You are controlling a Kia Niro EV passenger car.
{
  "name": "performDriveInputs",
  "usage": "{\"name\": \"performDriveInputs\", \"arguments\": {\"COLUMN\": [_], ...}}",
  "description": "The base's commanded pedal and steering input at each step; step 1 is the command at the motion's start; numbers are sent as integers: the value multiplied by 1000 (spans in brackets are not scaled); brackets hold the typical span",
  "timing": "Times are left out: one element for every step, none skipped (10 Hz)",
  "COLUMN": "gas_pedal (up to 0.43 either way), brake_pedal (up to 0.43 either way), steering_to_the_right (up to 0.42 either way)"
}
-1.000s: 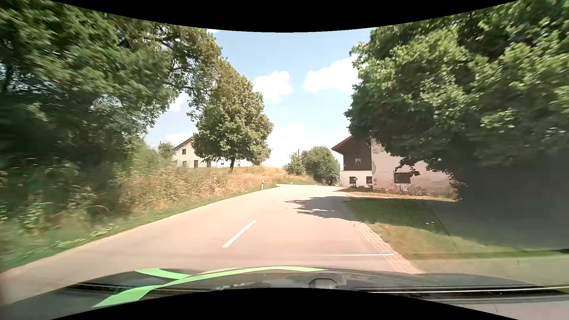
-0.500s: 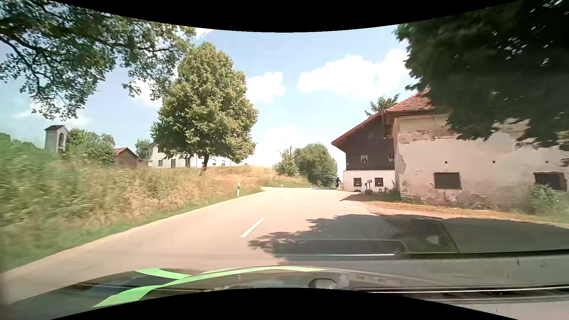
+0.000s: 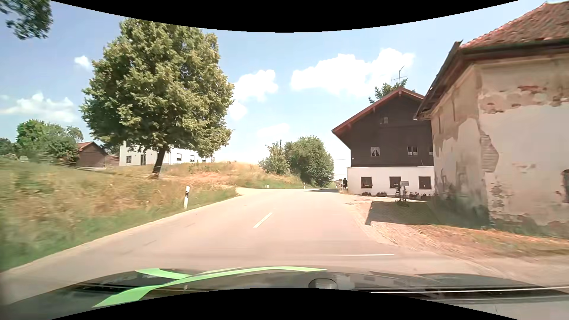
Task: Follow the waypoints while adhering to traffic rules and regulations
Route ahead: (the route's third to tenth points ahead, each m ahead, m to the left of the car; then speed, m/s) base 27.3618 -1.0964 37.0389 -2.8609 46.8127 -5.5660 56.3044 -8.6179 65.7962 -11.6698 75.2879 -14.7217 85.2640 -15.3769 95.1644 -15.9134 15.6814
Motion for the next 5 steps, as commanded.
{"name": "performDriveInputs", "arguments": {"gas_pedal": [87,87,110,118,130], "brake_pedal": [0,0,0,0,0], "steering_to_the_right": [21,24,26,29,31]}}
